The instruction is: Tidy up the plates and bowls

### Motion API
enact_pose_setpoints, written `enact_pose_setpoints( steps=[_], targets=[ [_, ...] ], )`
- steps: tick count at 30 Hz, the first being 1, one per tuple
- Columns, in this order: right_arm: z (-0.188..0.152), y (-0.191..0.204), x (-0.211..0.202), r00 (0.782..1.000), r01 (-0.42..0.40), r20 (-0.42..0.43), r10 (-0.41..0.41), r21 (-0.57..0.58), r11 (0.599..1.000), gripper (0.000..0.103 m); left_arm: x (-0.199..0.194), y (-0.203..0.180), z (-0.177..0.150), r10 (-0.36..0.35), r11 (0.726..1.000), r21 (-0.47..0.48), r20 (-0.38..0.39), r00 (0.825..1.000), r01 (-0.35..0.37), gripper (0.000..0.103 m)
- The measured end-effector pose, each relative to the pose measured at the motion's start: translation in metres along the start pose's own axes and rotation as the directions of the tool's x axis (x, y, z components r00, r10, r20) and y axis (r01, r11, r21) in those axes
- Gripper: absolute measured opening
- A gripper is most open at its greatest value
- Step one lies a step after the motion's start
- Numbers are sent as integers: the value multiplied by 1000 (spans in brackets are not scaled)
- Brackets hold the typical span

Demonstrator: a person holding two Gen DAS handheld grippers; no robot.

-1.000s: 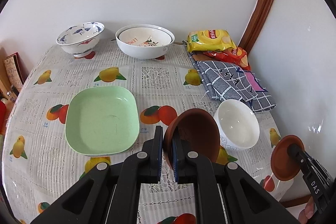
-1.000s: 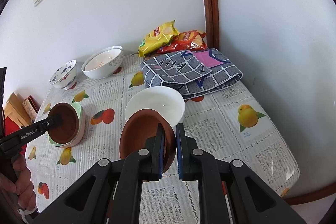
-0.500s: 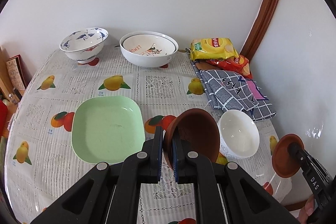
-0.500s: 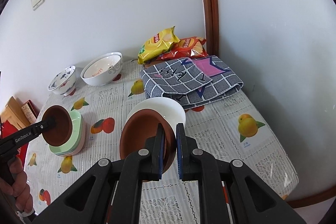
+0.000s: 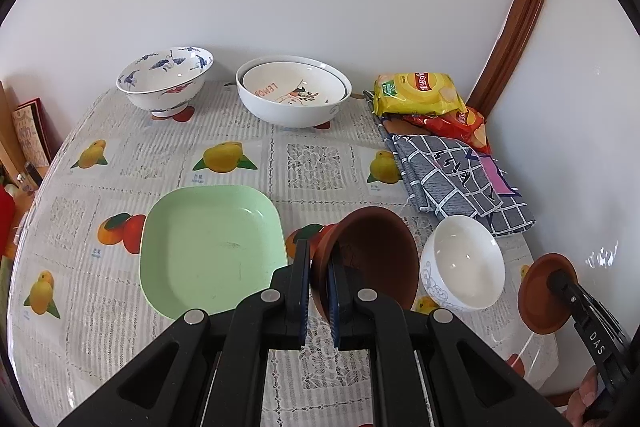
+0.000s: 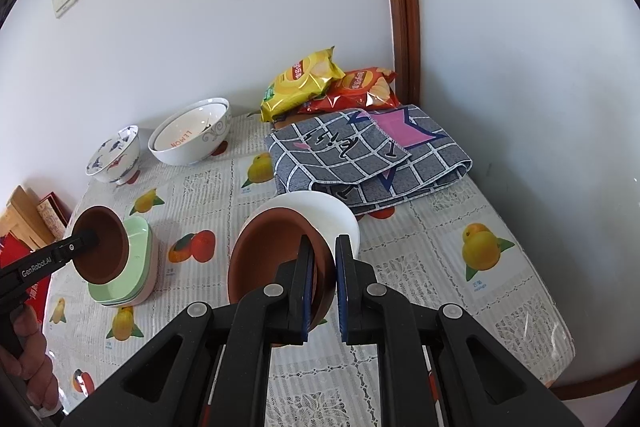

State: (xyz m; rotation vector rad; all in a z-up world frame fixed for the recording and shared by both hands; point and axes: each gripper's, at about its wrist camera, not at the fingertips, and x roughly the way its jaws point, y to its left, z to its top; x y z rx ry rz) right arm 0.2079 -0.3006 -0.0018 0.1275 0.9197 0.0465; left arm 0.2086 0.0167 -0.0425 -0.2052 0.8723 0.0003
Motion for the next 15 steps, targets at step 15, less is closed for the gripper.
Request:
enact_pose_setpoints(
  steps=[15],
  targets=[
    [2,3,22,1000,-4,-26,4,3,1000,10,12,4,5,-1,1000,-11,-12,1000,0,8]
  ],
)
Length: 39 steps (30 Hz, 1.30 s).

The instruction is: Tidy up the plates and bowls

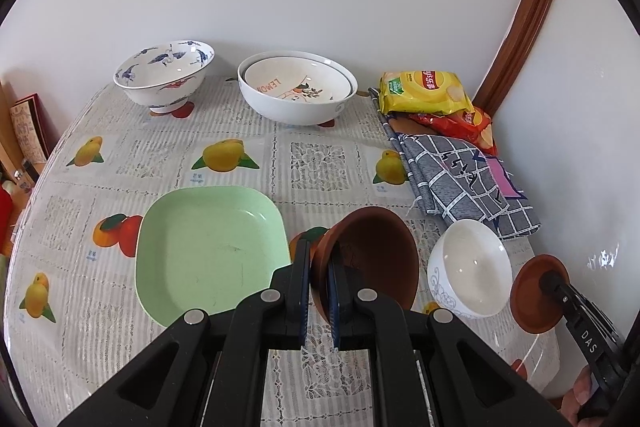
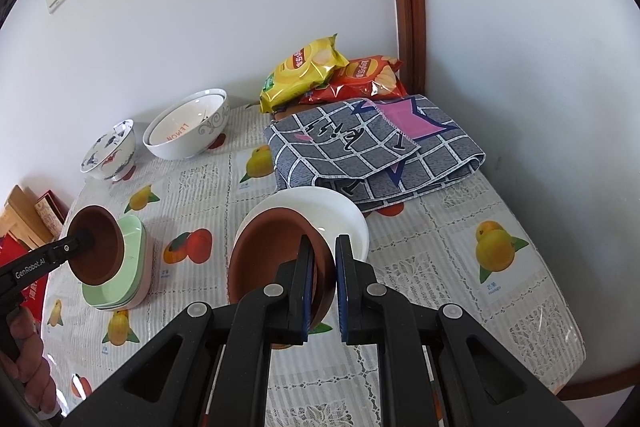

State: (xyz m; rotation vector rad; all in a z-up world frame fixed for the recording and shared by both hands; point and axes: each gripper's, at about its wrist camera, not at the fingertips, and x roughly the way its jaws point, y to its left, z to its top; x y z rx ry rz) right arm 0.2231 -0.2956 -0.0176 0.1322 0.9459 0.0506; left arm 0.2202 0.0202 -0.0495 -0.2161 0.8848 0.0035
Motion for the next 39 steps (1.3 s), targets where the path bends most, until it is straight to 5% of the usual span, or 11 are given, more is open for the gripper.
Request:
enact_pose_setpoints(
  steps=[39],
  targets=[
    [5,7,74,995,-11,-102,8,-29,1000,10,64,-42,19,-31,997,62,-72,997,36,8]
  ],
)
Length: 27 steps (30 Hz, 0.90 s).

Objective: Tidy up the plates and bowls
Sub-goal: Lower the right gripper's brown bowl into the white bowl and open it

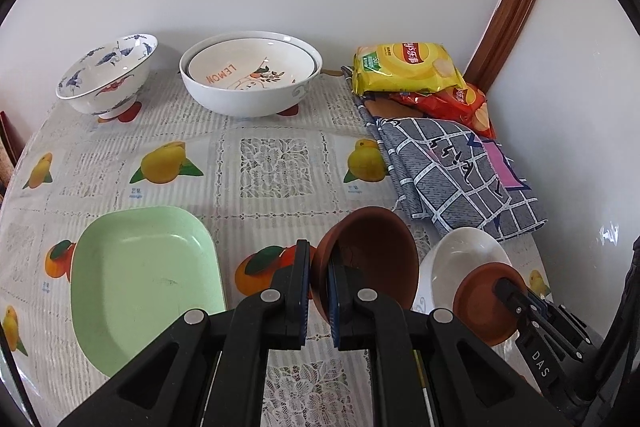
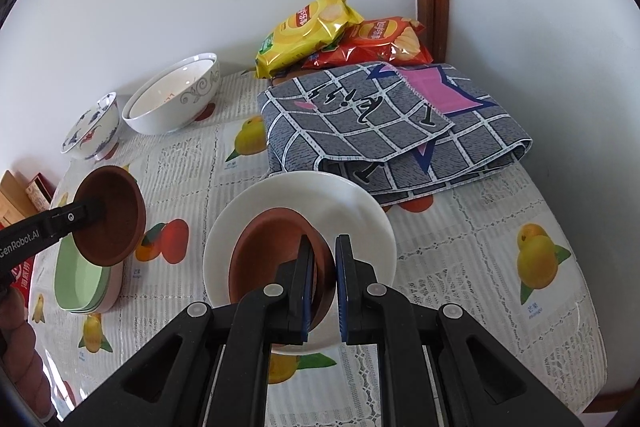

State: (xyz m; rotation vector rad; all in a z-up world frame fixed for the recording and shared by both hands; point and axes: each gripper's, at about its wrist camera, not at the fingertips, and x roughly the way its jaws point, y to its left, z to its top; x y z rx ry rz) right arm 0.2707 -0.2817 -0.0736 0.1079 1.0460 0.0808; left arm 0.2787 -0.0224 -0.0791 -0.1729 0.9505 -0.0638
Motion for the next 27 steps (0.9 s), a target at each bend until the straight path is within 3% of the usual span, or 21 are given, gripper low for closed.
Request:
enact_pose_setpoints(
  steps=[27],
  targets=[
    [8,3,44,996,11,-83,-12,-7,1000,11,16,42,12,40,997,-66,-15,999,-41,8]
  ],
)
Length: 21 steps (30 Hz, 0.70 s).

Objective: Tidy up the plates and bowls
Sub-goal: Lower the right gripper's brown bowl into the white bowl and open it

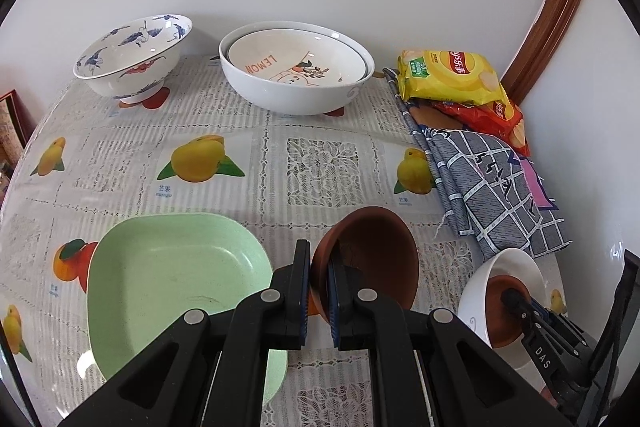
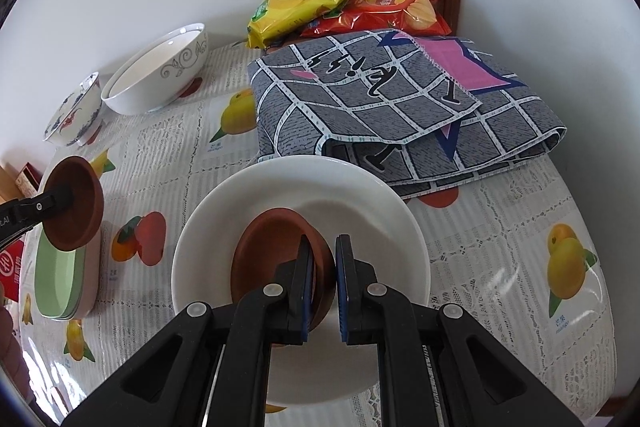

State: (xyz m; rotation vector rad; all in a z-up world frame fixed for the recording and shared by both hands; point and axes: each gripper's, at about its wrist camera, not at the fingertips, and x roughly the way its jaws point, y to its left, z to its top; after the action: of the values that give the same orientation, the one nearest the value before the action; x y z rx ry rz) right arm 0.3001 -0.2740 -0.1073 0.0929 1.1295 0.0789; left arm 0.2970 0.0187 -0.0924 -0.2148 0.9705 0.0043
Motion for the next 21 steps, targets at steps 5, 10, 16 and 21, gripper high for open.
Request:
enact_pose_setpoints(
  steps=[5,10,16,21],
  targets=[
    [1,3,3,1000,27,-13,-27,-13,1000,10,-2,6,-1,6,1000,-8,2,1000,-6,8],
    [-1,5,5,995,94,-26,-95,-46,994,10,-3,10,-3,6,1000,-13,1,1000,-6,8],
    [-4,9,6,991,127,-37,-130,-76,989,10,-6,12,-6,2,1000,-20,2,1000,-2,8],
    [-5,10,6,989,139,-47,-143,-82,987,10,-12,13,-8,2,1000,-19,9,1000,-2,8]
  ],
)
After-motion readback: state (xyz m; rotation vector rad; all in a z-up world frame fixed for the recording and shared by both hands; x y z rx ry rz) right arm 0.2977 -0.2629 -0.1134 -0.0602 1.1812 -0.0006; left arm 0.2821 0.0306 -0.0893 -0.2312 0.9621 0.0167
